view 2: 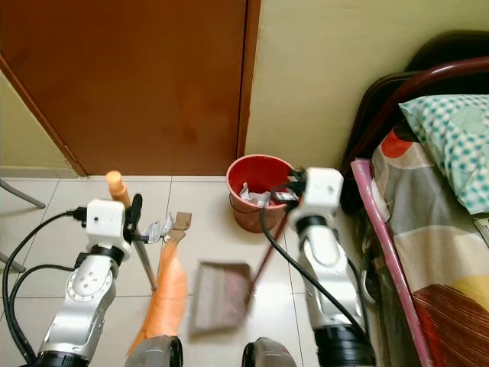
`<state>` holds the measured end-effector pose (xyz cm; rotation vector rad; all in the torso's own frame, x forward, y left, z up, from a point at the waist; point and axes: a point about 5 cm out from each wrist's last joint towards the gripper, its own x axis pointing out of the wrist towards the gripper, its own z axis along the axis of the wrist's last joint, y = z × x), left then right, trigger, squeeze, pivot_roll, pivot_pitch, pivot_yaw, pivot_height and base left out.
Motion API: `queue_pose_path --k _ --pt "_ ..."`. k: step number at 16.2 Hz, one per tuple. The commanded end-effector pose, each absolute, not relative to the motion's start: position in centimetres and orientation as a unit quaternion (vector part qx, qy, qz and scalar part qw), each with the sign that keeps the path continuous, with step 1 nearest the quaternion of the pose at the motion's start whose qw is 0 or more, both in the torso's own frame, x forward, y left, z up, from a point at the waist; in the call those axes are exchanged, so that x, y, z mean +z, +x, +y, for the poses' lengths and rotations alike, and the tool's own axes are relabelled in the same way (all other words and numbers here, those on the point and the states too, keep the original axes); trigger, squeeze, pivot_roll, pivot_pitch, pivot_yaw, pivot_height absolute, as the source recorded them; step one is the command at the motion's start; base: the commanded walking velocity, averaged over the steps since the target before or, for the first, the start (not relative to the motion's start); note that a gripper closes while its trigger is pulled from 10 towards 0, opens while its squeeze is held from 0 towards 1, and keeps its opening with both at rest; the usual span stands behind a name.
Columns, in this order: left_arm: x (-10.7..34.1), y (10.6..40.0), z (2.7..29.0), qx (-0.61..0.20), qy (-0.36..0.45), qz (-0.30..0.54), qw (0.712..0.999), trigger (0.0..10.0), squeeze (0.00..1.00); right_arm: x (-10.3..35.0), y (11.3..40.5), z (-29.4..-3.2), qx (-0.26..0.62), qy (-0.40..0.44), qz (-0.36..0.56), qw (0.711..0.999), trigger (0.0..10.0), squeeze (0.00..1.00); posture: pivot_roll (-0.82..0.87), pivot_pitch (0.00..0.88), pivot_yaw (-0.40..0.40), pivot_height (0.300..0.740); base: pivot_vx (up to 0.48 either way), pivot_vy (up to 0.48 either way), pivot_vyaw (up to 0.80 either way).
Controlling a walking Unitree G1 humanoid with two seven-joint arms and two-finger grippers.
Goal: Sweep floor
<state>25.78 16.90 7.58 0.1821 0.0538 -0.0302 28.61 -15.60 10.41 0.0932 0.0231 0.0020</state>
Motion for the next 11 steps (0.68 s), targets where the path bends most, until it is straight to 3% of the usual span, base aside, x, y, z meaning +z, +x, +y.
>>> queue_pose_path --k 1,4,8,11 --pt "6.7 25.1 17.8 -0.01 0.116 0.056 0.992 10.0 0.0 10.6 28.3 -16.9 -0.025 0.037 0.0 0.999 10.0 0.0 0.04 0.095 -0.024 0.74 0.0 0.0 0.0" --pt "6.4 24.8 18.0 -0.004 0.118 0.063 0.991 10.0 0.0 9.9 27.6 -17.8 -0.042 0.03 0.009 0.999 10.0 0.0 0.04 0.081 -0.017 0.74 0.0 0.0 0.0" --pt "6.5 23.8 18.5 0.008 0.12 0.071 0.99 10.0 0.0 6.4 25.4 -20.9 -0.119 0.031 0.061 0.991 10.0 0.0 0.1 0.0 0.057 0.74 0.0 0.0 0.0" --pt "6.2 25.1 17.6 -0.022 0.131 0.065 0.989 10.0 0.0 5.3 26.2 -19.0 -0.107 0.055 0.066 0.991 10.0 0.0 0.11 0.0 0.087 0.74 0.0 0.0 0.0"
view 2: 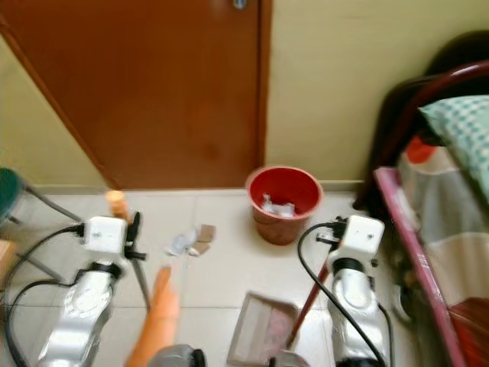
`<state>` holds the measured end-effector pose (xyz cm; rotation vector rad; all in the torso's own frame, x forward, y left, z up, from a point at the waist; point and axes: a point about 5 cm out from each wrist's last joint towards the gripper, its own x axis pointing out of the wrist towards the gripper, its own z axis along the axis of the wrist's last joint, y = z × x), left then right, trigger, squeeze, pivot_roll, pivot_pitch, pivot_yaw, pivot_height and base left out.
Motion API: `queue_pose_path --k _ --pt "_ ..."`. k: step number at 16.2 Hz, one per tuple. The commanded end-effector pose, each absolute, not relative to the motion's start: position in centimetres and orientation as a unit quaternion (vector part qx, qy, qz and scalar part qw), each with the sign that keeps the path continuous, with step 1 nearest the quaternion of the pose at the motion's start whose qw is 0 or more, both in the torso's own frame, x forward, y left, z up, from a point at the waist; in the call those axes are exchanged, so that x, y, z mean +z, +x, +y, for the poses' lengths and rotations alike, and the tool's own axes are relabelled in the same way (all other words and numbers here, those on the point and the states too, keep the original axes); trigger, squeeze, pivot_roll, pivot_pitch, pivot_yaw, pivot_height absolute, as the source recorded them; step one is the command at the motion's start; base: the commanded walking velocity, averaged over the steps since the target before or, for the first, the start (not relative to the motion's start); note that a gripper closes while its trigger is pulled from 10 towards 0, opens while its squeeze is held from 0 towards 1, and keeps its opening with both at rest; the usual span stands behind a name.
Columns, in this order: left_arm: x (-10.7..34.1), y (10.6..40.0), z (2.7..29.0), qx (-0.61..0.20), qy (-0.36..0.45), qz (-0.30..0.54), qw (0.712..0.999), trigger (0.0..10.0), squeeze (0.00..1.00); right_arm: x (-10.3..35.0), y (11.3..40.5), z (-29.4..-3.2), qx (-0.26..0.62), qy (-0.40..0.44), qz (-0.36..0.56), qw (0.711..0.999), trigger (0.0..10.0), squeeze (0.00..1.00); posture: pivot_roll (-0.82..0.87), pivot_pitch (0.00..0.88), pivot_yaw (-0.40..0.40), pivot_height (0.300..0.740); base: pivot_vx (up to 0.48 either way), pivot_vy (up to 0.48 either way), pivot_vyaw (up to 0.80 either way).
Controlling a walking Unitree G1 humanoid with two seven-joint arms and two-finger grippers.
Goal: Sweep floor
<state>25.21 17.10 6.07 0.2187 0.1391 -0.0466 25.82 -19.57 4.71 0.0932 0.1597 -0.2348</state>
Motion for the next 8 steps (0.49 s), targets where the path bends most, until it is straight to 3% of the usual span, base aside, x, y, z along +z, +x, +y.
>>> queue_pose_path --k 1,3,8 --pt "6.4 25.8 18.1 0.005 0.128 0.054 0.99 10.0 0.0 5.5 26.9 -18.7 -0.12 0.06 0.051 0.99 10.0 0.0 0.11 0.0 0.082 0.74 0.0 0.0 0.0" --pt "6.5 25.8 19.0 0.034 0.122 0.058 0.99 10.0 0.0 5.7 27.4 -19.0 -0.13 0.067 0.048 0.988 10.0 0.0 0.12 0.0 0.072 0.74 0.0 0.0 0.0" --pt "6.5 24.8 18.8 0.0 0.117 0.033 0.993 10.0 0.0 5.0 27.1 -19.6 -0.097 0.061 0.061 0.992 10.0 0.0 0.09 0.0 -0.025 0.74 0.0 0.0 0.0"
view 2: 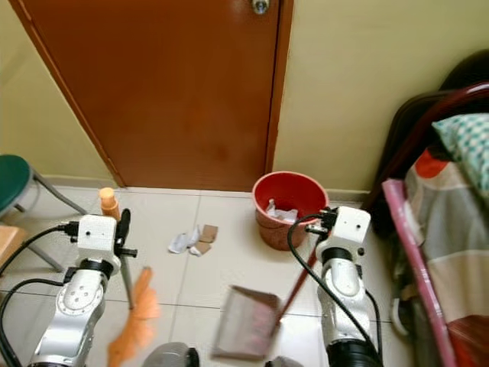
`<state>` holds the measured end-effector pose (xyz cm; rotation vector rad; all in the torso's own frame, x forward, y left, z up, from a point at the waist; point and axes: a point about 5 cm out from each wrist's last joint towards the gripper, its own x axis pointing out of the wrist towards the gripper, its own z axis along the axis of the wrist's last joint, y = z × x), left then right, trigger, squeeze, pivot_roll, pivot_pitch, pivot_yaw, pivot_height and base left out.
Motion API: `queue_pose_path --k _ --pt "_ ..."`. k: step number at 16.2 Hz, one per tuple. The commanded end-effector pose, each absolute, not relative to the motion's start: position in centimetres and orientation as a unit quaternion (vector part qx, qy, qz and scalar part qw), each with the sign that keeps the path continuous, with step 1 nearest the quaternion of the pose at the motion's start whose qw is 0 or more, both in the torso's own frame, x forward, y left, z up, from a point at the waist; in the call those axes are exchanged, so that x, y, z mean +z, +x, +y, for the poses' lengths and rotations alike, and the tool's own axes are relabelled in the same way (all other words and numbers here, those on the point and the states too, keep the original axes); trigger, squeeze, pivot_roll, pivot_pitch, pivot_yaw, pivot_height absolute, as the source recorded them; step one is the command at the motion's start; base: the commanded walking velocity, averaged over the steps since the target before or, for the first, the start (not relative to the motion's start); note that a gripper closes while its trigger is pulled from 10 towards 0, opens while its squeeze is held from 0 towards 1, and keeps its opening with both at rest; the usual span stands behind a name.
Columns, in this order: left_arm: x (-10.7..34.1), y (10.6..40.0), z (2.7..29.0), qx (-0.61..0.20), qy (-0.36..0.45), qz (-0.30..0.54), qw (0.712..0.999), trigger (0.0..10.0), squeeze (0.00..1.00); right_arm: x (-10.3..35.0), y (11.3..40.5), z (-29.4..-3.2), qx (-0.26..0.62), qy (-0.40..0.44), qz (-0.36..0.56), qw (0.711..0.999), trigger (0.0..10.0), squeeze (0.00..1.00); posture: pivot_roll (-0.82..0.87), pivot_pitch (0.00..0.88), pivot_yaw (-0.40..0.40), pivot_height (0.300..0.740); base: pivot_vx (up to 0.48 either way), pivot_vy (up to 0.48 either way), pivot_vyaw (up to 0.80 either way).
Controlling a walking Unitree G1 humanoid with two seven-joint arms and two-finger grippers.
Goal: Sweep floor
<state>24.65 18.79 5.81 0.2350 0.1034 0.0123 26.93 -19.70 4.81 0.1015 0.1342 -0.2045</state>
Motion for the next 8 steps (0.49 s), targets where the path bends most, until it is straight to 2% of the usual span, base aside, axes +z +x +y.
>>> queue_pose_path --k 1,4,6,8 --pt "6.4 24.6 18.7 -0.007 0.118 0.032 0.993 10.0 0.0 4.9 27.0 -19.6 -0.096 0.065 0.062 0.991 10.0 0.0 0.08 0.0 -0.027 0.74 0.0 0.0 0.0" --pt "6.0 23.2 18.7 -0.024 0.074 0.047 0.996 10.0 0.0 4.5 25.6 -20.1 -0.089 0.025 0.067 0.993 10.0 0.0 0.04 0.0 -0.01 0.74 0.0 0.0 0.0" --pt "5.7 22.7 17.9 -0.041 0.06 0.047 0.996 10.0 0.0 4.1 24.2 -20.1 -0.088 0.027 0.072 0.993 10.0 0.0 0.02 0.0 0.005 0.74 0.0 0.0 0.0" --pt "6.2 22.7 16.3 -0.067 0.04 0.03 0.996 10.0 0.0 4.7 24.0 -19.7 -0.076 0.021 0.061 0.995 10.0 0.0 0.0 0.0 0.001 0.74 0.0 0.0 0.0"
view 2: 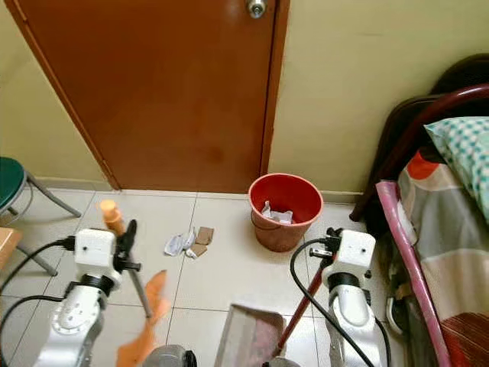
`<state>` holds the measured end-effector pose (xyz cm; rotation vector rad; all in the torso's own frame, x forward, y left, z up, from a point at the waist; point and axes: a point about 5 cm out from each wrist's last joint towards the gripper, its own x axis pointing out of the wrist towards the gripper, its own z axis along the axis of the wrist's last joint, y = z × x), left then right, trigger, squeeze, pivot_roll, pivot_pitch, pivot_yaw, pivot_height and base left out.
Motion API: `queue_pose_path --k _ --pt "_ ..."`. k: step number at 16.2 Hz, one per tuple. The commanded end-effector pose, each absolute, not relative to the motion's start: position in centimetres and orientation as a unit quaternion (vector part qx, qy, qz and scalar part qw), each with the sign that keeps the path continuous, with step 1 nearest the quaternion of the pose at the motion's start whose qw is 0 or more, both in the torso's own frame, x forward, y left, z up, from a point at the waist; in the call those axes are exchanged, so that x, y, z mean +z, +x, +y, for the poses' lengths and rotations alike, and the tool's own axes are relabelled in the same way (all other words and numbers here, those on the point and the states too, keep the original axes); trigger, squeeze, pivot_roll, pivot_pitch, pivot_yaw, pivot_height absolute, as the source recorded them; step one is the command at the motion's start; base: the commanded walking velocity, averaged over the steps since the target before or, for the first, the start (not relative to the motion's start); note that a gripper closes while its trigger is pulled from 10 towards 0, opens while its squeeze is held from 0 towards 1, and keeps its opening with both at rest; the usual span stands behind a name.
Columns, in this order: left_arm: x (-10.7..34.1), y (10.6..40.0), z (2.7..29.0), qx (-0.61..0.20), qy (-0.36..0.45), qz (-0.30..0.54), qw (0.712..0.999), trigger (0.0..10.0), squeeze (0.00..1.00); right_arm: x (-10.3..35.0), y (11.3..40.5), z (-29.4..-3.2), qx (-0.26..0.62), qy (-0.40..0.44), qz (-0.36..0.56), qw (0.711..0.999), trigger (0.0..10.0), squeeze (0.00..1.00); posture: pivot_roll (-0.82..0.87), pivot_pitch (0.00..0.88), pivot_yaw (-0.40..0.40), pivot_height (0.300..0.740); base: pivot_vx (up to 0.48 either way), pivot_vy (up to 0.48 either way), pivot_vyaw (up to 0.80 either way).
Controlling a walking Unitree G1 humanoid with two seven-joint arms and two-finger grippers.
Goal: Sweep floor
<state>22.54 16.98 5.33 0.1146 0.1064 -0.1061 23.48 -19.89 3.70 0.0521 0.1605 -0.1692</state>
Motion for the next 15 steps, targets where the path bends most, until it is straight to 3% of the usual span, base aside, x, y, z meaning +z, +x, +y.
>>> queue_pose_path --k 1,6,15 --pt "6.5 22.9 15.8 -0.076 0.04 0.025 0.996 10.0 0.0 5.0 24.4 -19.3 -0.064 0.017 0.058 0.996 10.0 0.0 0.0 0.0 -0.001 0.74 0.0 0.0 0.0" --pt "6.9 22.6 15.0 -0.116 0.033 0.024 0.992 10.0 0.0 5.8 25.4 -18.1 -0.025 0.007 0.049 0.998 10.0 0.0 -0.02 0.0 -0.006 0.74 0.0 0.0 -0.65" --pt "7.8 23.3 15.4 -0.111 0.041 0.014 0.993 10.0 0.0 6.7 26.5 -18.2 -0.016 0.003 0.04 0.999 10.0 0.0 -0.02 0.028 -0.01 0.74 0.282 0.278 0.0"
